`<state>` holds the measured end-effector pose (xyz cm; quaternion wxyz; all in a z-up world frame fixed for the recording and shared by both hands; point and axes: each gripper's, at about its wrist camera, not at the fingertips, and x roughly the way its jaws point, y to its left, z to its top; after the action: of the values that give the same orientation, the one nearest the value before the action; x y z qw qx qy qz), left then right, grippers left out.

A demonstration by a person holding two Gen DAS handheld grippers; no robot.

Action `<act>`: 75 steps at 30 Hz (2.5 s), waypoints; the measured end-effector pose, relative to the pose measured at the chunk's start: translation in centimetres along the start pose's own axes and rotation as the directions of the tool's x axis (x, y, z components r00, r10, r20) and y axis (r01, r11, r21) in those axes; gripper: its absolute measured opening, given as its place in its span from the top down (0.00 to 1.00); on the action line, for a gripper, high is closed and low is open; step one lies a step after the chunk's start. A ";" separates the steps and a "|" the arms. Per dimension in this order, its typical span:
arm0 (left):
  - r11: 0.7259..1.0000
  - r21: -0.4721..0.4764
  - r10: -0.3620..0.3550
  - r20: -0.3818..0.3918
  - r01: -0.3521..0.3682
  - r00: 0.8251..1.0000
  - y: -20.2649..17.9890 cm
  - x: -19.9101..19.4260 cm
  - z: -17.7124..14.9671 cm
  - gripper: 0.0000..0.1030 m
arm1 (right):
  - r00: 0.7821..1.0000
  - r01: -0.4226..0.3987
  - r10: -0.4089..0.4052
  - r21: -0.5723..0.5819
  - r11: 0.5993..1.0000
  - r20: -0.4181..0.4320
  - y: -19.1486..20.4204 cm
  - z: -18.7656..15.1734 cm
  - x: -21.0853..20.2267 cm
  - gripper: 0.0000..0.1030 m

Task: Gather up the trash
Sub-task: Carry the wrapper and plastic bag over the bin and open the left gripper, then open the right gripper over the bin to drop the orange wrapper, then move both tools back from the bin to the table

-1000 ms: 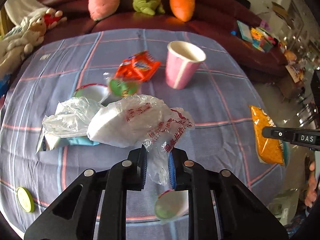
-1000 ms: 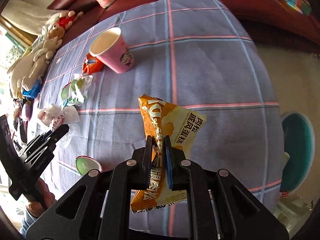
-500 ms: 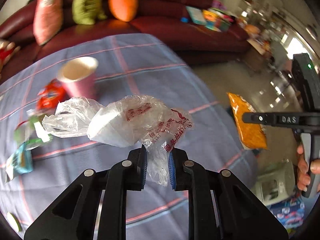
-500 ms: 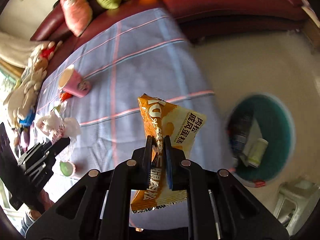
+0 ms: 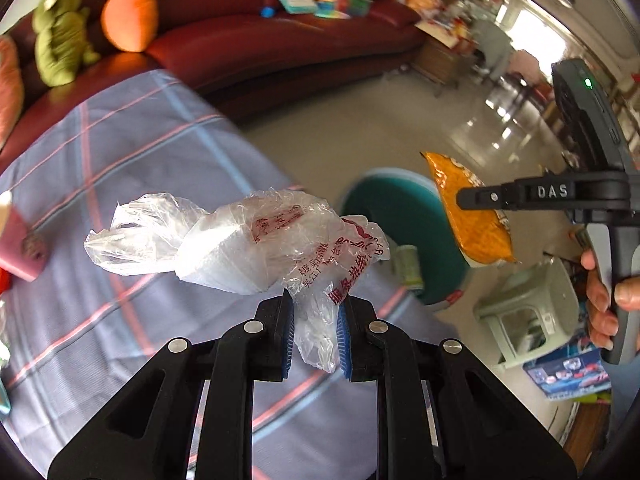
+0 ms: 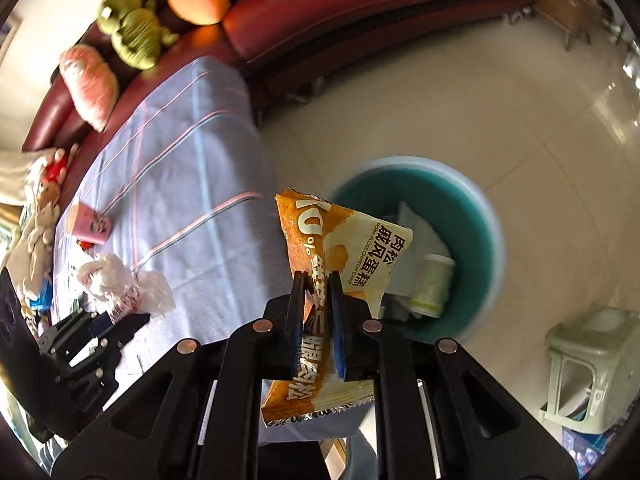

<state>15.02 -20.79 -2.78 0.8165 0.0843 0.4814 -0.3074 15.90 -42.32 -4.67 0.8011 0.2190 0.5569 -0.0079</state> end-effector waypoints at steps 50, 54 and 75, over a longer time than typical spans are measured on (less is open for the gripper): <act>0.997 0.076 -0.008 -0.073 0.014 0.997 -3.9 6.2 2.1 0.09 | 0.998 0.029 -0.023 0.096 0.995 -0.063 -5.5 2.2 2.8 0.39; 0.998 0.055 -0.006 -0.070 0.010 0.998 -2.8 5.6 1.7 0.09 | 0.997 0.030 -0.023 0.104 0.994 -0.073 -5.3 1.9 2.8 0.27; 0.998 -0.061 0.019 -0.012 -0.020 1.000 2.2 0.4 -1.3 0.05 | 0.988 0.099 -0.104 -0.040 0.994 -0.117 1.1 -0.5 2.7 0.18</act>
<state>15.50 -18.64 -4.13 0.8188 0.0657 0.4945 -0.2839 16.72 -40.51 -6.85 0.7689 0.1768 0.6139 -0.0262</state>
